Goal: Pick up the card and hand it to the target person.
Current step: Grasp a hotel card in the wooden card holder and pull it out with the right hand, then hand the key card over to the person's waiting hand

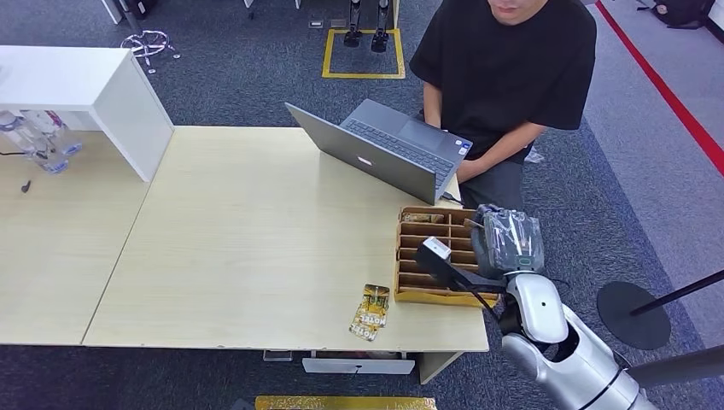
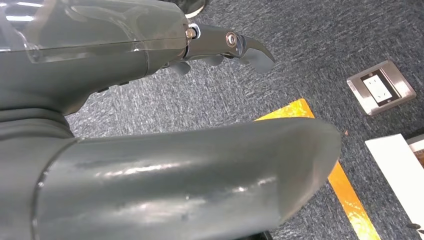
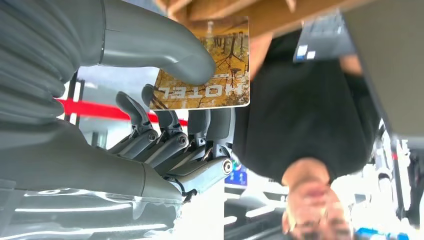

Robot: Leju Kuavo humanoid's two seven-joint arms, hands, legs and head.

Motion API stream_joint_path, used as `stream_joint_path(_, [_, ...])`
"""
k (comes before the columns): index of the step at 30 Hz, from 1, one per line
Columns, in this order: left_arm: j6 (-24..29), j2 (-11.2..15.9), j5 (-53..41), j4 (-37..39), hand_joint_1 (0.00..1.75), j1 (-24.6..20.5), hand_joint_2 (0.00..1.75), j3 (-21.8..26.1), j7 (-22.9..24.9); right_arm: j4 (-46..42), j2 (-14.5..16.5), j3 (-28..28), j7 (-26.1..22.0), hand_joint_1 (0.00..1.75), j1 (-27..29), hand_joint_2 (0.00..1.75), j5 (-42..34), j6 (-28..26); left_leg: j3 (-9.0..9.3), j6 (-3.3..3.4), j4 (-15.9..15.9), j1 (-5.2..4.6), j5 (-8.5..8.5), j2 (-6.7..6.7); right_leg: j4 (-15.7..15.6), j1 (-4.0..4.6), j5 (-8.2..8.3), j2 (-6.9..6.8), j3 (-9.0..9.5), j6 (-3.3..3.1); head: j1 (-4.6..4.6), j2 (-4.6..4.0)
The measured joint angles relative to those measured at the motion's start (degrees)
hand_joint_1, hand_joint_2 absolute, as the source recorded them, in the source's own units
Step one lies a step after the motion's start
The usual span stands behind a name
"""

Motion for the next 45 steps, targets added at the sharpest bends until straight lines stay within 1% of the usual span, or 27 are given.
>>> stream_joint_path(5, [0.0,0.0,0.0,0.0,0.0,0.0,0.0,0.0,0.0,-4.8,-0.8,-1.7,0.1,1.44,-0.2,1.75,3.3,1.8,0.0,0.0,0.0,0.0,0.0,0.0,0.0,0.0,0.0,0.0,0.0,0.0,-0.01,0.0])
stream_joint_path(8, [0.0,0.0,0.0,0.0,0.0,0.0,0.0,0.0,0.0,-7.8,-1.3,-2.9,0.1,1.47,-0.6,1.75,3.9,2.6,0.0,0.0,0.0,0.0,0.0,0.0,0.0,0.0,0.0,0.0,0.0,0.0,-0.01,0.0])
stream_joint_path(12, [-0.1,0.0,0.0,0.0,0.0,0.0,0.0,0.0,0.1,-9.8,-1.8,-4.4,0.1,1.5,-1.5,1.75,3.7,2.7,0.0,0.0,0.0,0.0,0.0,0.0,0.0,0.0,0.0,0.0,0.0,0.0,0.0,0.0])
stream_joint_path(17, [-0.3,0.0,0.0,0.0,0.0,-0.1,0.0,-0.6,0.4,-9.9,-2.4,-5.7,0.1,1.44,-2.6,1.75,2.0,2.4,0.0,0.0,0.0,0.0,0.0,0.0,0.0,-0.01,0.0,0.0,0.0,0.0,0.0,0.0])
stream_joint_path(22, [-0.5,0.0,0.0,0.0,0.0,-0.5,0.0,-1.6,0.8,-8.4,-3.3,-6.3,0.0,1.4,-4.1,1.75,0.8,2.3,-0.01,0.0,0.0,0.0,0.0,0.0,0.0,0.0,0.0,0.0,0.0,0.0,-0.01,0.0])
stream_joint_path(29, [-1.1,-0.1,0.0,0.0,0.0,-1.0,0.0,-2.8,1.1,-3.6,-4.2,-6.2,-0.3,1.44,-6.1,1.75,-0.2,3.4,-0.01,0.0,0.0,0.0,0.0,0.0,0.0,0.0,0.0,-0.01,0.0,0.0,-0.01,0.0])
stream_joint_path(36, [-1.1,-0.2,0.0,0.0,0.0,-1.2,0.0,-3.8,1.2,0.7,-4.4,-5.4,-0.3,1.44,-6.6,1.75,-0.8,3.7,-0.02,0.0,0.0,0.0,0.0,-0.01,0.0,0.0,0.0,-0.02,0.0,0.0,-0.01,0.0])
stream_joint_path(45, [-1.1,-0.2,0.0,0.0,0.0,-1.4,0.0,-4.3,1.4,3.1,-4.4,-4.5,0.0,1.44,-6.8,1.75,-1.1,3.7,-0.02,0.0,0.0,0.0,0.0,-0.01,0.0,0.0,0.0,-0.01,0.0,0.0,-0.01,0.0])
